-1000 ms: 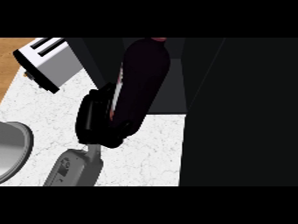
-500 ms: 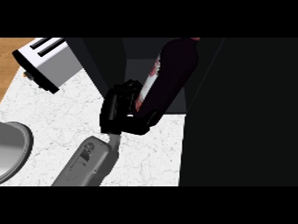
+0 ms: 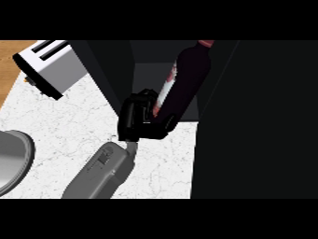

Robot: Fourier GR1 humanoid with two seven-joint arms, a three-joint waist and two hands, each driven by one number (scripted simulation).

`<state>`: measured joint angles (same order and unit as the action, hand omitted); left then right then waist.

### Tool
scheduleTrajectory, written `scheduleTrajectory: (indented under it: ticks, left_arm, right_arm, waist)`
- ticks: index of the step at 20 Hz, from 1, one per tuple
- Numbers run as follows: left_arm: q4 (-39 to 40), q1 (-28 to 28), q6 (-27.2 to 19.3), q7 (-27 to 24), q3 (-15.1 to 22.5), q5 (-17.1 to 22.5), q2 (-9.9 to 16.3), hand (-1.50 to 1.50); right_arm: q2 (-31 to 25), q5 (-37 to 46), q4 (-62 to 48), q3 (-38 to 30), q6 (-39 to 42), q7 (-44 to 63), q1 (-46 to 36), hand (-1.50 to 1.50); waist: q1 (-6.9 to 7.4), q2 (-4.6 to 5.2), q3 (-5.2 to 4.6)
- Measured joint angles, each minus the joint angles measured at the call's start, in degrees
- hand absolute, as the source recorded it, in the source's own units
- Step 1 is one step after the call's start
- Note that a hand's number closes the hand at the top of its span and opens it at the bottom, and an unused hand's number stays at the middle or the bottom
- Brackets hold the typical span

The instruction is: Pick up the wine, place it into the cabinet and close the cabinet

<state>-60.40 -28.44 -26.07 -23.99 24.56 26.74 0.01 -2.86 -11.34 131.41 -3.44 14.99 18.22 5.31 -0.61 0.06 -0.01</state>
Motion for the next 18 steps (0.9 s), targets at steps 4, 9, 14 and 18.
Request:
scheduleTrajectory:
  ticks: [4, 9, 14, 18]
  left_arm:
    - [4.5, -0.6, 0.6, -3.3, 0.2, 2.9, 0.0, 1.5]
    - [10.1, -1.7, 2.7, -7.1, -0.2, 6.1, 0.0, 1.5]
    - [16.5, -4.0, 7.1, -11.3, -1.4, 12.0, 0.0, 1.5]
    - [20.8, -6.5, 9.7, -12.9, -1.7, 15.8, 0.0, 1.5]
  right_arm:
    - [0.8, 1.4, 0.9, 1.9, -0.6, 0.5, 0.4, -1.5]
    - [1.1, 1.9, 0.5, 2.4, -0.8, 0.5, -0.3, -1.5]
    - [1.1, 1.9, 0.4, 2.8, -1.6, 1.4, -1.4, -1.5]
    - [-0.2, -1.3, 0.2, -0.1, -0.1, 0.6, -0.1, -1.5]
  waist:
    - [-0.03, 0.01, 0.0]
    - [-0.08, 0.04, -0.01]
    - [-0.24, 0.11, -0.01]
    - [-0.43, 0.12, -0.02]
